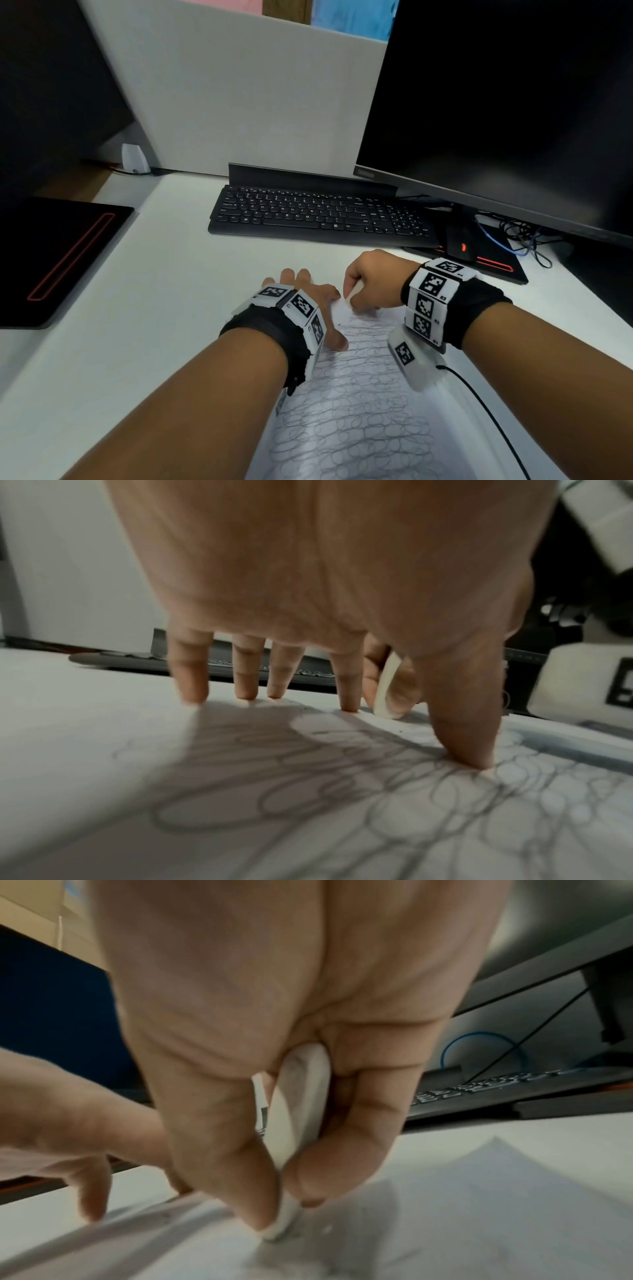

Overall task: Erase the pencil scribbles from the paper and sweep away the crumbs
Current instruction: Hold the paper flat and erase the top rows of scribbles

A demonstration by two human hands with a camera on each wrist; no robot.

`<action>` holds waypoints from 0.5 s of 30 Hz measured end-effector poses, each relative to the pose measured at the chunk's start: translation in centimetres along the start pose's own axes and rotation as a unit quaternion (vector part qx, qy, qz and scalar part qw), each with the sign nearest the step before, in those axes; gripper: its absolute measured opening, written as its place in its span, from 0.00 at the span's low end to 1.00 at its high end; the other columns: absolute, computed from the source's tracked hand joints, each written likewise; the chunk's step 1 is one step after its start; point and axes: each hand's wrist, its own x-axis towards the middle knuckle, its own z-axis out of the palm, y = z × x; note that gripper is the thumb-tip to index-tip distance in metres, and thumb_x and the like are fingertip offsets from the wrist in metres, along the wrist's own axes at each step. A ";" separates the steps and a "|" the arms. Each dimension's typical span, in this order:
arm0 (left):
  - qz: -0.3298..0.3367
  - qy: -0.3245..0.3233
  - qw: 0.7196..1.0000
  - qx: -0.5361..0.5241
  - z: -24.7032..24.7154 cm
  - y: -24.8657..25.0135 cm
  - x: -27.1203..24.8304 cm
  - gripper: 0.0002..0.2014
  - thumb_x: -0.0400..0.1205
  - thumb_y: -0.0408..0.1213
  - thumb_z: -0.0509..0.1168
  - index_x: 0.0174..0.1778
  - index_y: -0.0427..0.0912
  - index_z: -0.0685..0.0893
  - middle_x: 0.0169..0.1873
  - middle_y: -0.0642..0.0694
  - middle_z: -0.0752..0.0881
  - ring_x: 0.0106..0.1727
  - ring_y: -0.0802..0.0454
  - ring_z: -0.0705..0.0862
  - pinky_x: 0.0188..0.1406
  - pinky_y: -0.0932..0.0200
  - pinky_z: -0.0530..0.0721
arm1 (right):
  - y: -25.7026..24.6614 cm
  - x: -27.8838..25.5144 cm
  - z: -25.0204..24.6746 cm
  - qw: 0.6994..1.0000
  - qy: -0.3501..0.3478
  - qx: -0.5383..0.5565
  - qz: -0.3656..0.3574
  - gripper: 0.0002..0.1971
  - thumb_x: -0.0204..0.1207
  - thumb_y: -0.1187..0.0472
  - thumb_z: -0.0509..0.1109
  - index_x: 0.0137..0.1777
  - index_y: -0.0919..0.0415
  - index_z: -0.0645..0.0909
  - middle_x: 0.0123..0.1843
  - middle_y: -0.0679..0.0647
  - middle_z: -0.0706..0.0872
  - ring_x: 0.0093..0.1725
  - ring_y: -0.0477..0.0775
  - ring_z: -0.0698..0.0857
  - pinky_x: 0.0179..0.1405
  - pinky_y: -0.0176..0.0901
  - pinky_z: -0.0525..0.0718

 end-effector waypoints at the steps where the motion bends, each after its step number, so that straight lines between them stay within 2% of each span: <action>1: -0.003 -0.005 1.000 -0.005 0.0 0.0 0.0 0.40 0.70 0.69 0.69 0.78 0.67 0.65 0.68 0.47 0.69 0.73 0.43 0.64 0.65 0.42 0.68 | 0.0 0.0 0.0 1.000 0.005 0.002 -0.001 0.06 0.69 0.65 0.75 0.40 0.51 0.87 0.31 0.42 0.84 0.30 0.41 0.82 0.34 0.38 0.83; 4: -0.005 -0.012 1.000 -0.010 -0.1 0.1 0.2 0.38 0.69 0.68 0.70 0.76 0.65 0.68 0.63 0.46 0.68 0.70 0.42 0.65 0.59 0.44 0.72 | -0.3 -0.1 0.0 0.999 -0.033 -0.013 -0.019 0.07 0.68 0.66 0.75 0.42 0.53 0.88 0.28 0.42 0.84 0.27 0.39 0.80 0.35 0.40 0.85; 6: -0.003 -0.011 1.000 -0.006 0.0 0.2 0.2 0.39 0.69 0.68 0.70 0.77 0.65 0.67 0.64 0.46 0.69 0.70 0.42 0.65 0.62 0.43 0.73 | 0.0 0.1 0.0 1.000 -0.014 -0.012 -0.016 0.06 0.68 0.66 0.75 0.41 0.53 0.88 0.28 0.41 0.84 0.28 0.39 0.81 0.35 0.40 0.85; 8: -0.001 -0.006 1.000 -0.001 0.1 0.2 0.2 0.40 0.69 0.68 0.69 0.78 0.66 0.65 0.65 0.45 0.69 0.71 0.42 0.65 0.63 0.43 0.72 | 0.4 0.2 -0.1 1.000 0.012 -0.009 -0.011 0.06 0.69 0.65 0.75 0.42 0.52 0.88 0.29 0.39 0.84 0.30 0.38 0.80 0.32 0.35 0.80; 11: -0.002 -0.006 1.000 -0.004 -0.1 0.1 0.3 0.39 0.69 0.68 0.70 0.76 0.65 0.67 0.65 0.46 0.69 0.70 0.42 0.65 0.60 0.44 0.72 | 0.2 -0.1 -0.1 0.999 -0.034 -0.010 -0.024 0.06 0.69 0.64 0.76 0.44 0.53 0.89 0.22 0.36 0.82 0.24 0.34 0.79 0.31 0.33 0.80; 12: -0.001 -0.007 1.000 -0.005 -0.1 0.1 0.3 0.39 0.69 0.68 0.70 0.76 0.65 0.67 0.65 0.45 0.69 0.71 0.42 0.65 0.61 0.44 0.73 | 0.3 -0.2 -0.1 0.999 -0.038 -0.011 -0.026 0.06 0.69 0.63 0.76 0.45 0.53 0.89 0.23 0.37 0.83 0.24 0.34 0.79 0.33 0.34 0.82; 15: 0.002 -0.008 1.000 0.000 -0.1 0.2 0.3 0.41 0.69 0.68 0.70 0.79 0.65 0.65 0.66 0.45 0.69 0.71 0.41 0.65 0.64 0.43 0.73 | 0.9 0.1 -0.3 1.000 0.006 0.009 -0.013 0.05 0.69 0.62 0.76 0.43 0.52 0.89 0.34 0.45 0.90 0.30 0.40 0.82 0.40 0.40 0.85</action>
